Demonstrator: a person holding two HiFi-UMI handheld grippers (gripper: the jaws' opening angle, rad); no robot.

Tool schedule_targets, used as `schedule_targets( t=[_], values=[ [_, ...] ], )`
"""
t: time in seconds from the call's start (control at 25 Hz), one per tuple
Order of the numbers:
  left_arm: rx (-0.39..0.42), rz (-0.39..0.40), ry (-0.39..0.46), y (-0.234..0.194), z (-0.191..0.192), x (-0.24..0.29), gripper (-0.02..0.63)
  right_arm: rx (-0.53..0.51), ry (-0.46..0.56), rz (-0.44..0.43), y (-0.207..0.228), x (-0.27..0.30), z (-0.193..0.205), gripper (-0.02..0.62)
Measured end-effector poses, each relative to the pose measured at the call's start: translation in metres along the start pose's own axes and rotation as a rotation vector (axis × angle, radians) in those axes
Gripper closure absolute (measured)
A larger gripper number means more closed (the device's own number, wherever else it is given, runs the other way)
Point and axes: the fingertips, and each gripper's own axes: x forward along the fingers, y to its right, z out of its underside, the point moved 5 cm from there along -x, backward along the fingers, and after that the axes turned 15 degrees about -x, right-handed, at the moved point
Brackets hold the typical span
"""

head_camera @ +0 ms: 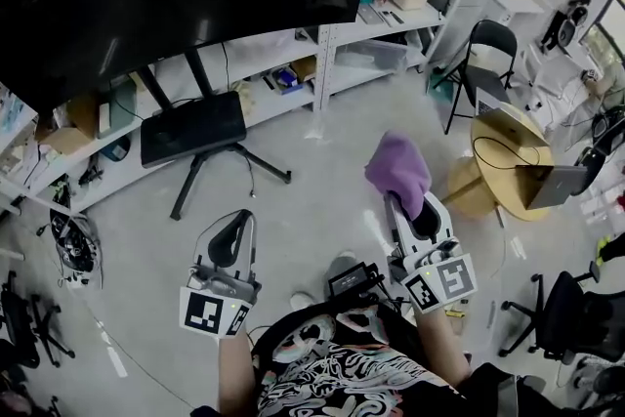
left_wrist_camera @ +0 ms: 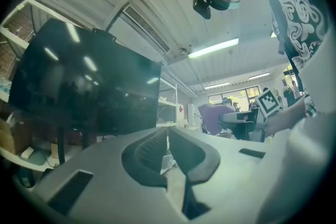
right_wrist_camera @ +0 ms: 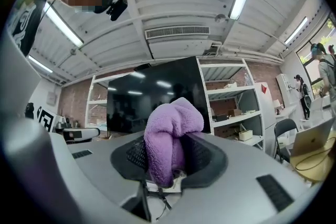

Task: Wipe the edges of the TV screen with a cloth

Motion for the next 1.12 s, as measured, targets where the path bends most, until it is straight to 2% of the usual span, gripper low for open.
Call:
schedule_targets(
  t=[0.24, 0.48, 0.76, 1.12],
  values=[
    [-0.009, -0.016, 0.004, -0.010, 0.005, 0.018, 0.581, 0.040, -0.002, 0.005, 0.020, 0.014, 0.013, 0.439],
    [-0.026, -0.080, 0.005, -0.050, 0.023, 0.056, 0.581, 0.040, -0.028, -0.035, 0.041, 0.064, 0.055, 0.439],
    [0.007, -0.121, -0.007, -0.101, 0.006, 0.161, 0.581, 0.005, -0.123, -0.024, 0.109, 0.173, 0.089, 0.439],
    [0.021, -0.198, -0.022, -0.138, 0.006, 0.280, 0.581, 0.081, -0.146, -0.044, 0.200, 0.290, 0.122, 0.439]
  ],
)
